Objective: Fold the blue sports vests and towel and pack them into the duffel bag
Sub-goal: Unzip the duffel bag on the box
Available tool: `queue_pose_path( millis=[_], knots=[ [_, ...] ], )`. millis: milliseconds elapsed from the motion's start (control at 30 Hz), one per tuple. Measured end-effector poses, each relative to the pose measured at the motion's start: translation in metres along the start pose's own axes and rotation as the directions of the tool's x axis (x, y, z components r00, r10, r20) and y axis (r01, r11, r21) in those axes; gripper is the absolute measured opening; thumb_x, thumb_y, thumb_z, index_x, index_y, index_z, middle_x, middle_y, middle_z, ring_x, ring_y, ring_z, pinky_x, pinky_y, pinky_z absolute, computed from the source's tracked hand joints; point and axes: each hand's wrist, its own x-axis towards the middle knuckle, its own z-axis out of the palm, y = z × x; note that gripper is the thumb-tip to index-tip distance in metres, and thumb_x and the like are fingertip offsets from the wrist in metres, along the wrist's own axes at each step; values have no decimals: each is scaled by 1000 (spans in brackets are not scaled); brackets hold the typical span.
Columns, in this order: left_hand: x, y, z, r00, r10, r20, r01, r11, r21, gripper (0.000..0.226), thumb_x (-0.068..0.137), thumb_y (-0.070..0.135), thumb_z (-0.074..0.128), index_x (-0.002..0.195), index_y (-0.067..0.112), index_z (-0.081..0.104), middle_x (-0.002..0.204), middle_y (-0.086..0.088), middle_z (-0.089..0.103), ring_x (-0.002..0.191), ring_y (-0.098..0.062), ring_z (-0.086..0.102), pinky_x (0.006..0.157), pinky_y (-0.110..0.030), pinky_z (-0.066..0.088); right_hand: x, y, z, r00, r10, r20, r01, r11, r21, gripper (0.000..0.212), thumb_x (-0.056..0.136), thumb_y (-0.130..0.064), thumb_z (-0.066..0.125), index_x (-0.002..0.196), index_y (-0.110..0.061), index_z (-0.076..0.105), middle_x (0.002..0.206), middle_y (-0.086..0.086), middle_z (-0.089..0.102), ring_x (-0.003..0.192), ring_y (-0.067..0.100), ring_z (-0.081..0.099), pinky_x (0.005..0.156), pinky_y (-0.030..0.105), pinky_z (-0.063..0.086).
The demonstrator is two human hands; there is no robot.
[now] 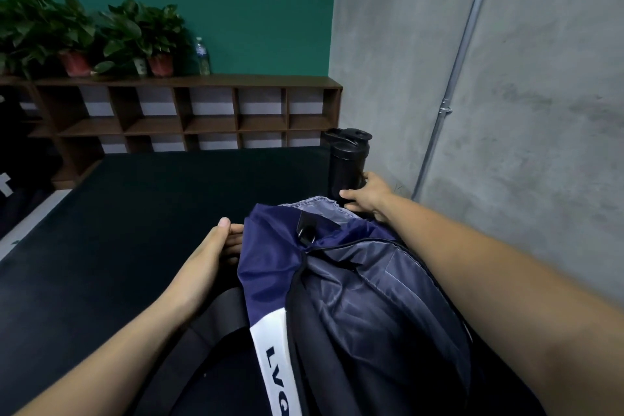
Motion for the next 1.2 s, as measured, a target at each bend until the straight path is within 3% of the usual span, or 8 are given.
queue_pose_path(
  millis=[167,267,433,500,633,833,1033,1200],
  knots=[
    [19,-16,-21,999,31,11,-30,998,-47,75,92,81,55,135,21,69,129,-7,76,126,-24,69,116,-50,44,17,-2,15,1000,19,-10,-19,1000,-15,57,86,-10,88,132,-15,55,120,10,71,81,27,81,87,43,66],
    [13,-10,-19,999,25,31,-24,999,-46,71,86,77,69,124,18,71,111,1,79,107,-12,74,118,-51,44,8,-7,10,1000,23,17,-22,998,-64,59,90,-19,87,139,-10,55,116,12,73,93,27,80,88,40,66],
    [-17,4,0,999,41,9,-42,993,114,22,112,24,51,119,12,67,102,5,79,83,7,72,74,-9,51,-52,-18,-30,998,-61,-12,54,948,-315,52,95,-49,76,132,-15,63,119,9,70,101,26,73,98,47,61],
    [-24,14,0,999,44,-2,-43,994,101,23,110,26,55,123,12,68,114,-4,79,94,-2,75,86,-19,54,-93,-24,-53,986,-168,-16,146,896,-420,40,94,-58,71,100,-19,70,100,1,74,93,24,72,95,46,59],
    [-52,31,-7,996,59,-71,-53,995,87,36,90,56,65,115,32,74,121,0,77,115,-23,72,112,-54,50,-205,-39,-94,965,-257,54,234,744,-626,63,91,-82,54,90,-20,68,86,-5,74,84,16,68,83,37,53],
    [-116,65,20,923,333,-191,-283,926,250,10,99,44,68,106,37,67,111,12,68,98,-7,65,84,-28,48,-292,-19,-113,978,-132,161,206,492,-846,54,87,-68,70,81,-16,59,80,-3,66,76,15,61,60,32,41],
    [-190,77,60,714,652,254,-592,370,716,18,91,48,71,105,39,65,107,18,53,105,-8,54,89,-27,40,-312,-17,-107,971,-172,166,232,505,-832,24,100,-30,56,85,-12,62,80,2,60,83,28,57,65,35,38],
    [-206,65,73,607,379,699,-688,-190,700,44,107,59,32,101,36,70,100,19,68,123,-10,53,108,-34,28,-329,-47,-124,934,-356,12,244,614,-751,32,99,-26,55,70,-14,50,83,13,60,83,33,54,69,37,36]
  ],
)
